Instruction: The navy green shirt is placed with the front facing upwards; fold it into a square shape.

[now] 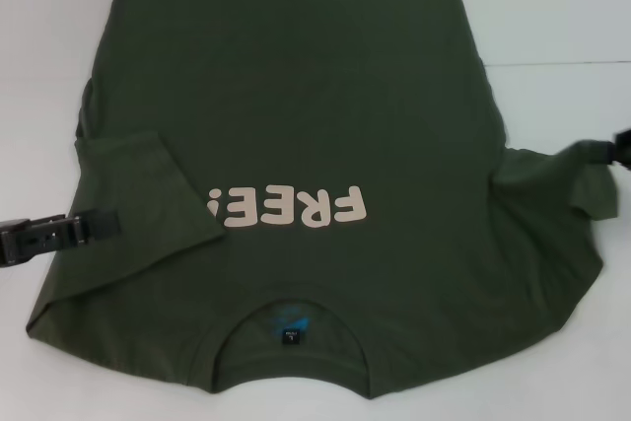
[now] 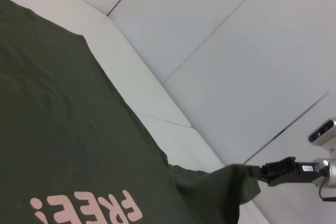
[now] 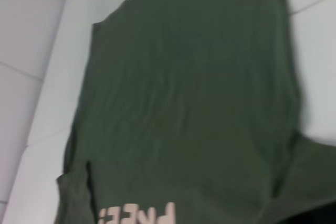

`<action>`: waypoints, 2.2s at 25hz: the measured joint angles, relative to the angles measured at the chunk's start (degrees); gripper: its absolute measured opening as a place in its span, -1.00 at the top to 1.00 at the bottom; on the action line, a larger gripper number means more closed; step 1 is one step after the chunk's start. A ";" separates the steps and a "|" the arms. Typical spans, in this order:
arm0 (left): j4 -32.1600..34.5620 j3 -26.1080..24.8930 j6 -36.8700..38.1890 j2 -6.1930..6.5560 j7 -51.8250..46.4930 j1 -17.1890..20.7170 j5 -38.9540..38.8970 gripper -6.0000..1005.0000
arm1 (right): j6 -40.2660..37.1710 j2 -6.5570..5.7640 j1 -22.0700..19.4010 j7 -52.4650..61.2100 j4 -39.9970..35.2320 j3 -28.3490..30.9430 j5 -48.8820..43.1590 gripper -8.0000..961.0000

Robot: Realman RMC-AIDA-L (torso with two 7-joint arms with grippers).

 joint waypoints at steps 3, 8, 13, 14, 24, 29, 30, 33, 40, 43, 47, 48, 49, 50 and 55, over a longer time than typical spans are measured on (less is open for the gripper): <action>-0.04 0.00 -0.04 0.01 -0.06 -0.18 0.00 -0.69 | 0.12 0.94 2.27 -0.07 0.02 -0.92 0.03 0.96; -0.15 -0.01 -0.17 -0.03 -0.07 -0.46 0.01 -0.69 | 1.05 3.61 6.82 0.56 0.16 -4.68 0.04 0.96; -0.29 -0.01 -0.18 -0.16 -0.07 -0.62 0.01 -0.69 | 3.30 6.22 10.45 0.77 0.54 -8.34 0.07 0.96; -0.42 0.01 -0.18 -0.16 -0.07 -0.72 0.01 -0.69 | 3.93 6.55 11.02 0.87 0.71 -8.98 0.08 0.95; -0.98 0.41 -0.25 -0.24 -0.04 -0.87 0.11 -0.69 | 9.67 8.46 12.64 1.68 2.04 -14.43 0.10 0.96; -2.06 0.50 -0.76 -0.29 0.13 -0.98 0.14 -0.69 | 10.38 9.03 12.40 0.86 2.17 -14.54 0.33 0.95; -2.24 0.51 -0.87 -0.29 0.22 -1.02 0.12 -0.69 | 10.48 9.08 12.37 0.76 2.17 -14.50 0.51 0.95; -2.41 0.54 -0.97 -0.29 0.31 -1.28 0.24 -0.69 | 11.32 9.20 12.18 0.72 2.28 -14.66 1.43 0.93; -2.40 0.53 -1.87 -0.25 0.04 -1.49 0.16 -0.69 | 12.48 9.30 12.08 1.31 2.42 -14.22 1.78 0.78; -2.39 0.53 -2.26 -0.25 0.03 -1.50 0.09 -0.69 | 12.49 9.22 12.04 1.31 2.42 -14.29 1.85 0.61; -2.39 0.53 -2.46 -0.25 0.01 -1.69 0.07 -0.69 | 12.41 9.00 11.78 1.28 2.42 -14.10 2.48 0.33; -2.39 0.52 -2.50 -0.25 0.00 -1.77 0.06 -0.69 | 12.37 8.94 11.74 1.31 2.42 -14.10 2.54 0.24; -2.38 0.52 -2.51 -0.25 0.00 -1.84 0.05 -0.69 | 12.33 8.90 11.72 1.33 2.42 -14.10 2.55 0.15; -2.39 0.52 -2.51 -0.25 0.00 -1.89 0.05 -0.69 | 12.29 8.85 11.71 1.34 2.42 -14.10 2.56 0.06; -2.39 0.52 -2.63 -0.25 -0.03 -2.10 0.02 -0.69 | 12.25 8.55 11.55 1.63 2.42 -14.26 2.56 -0.42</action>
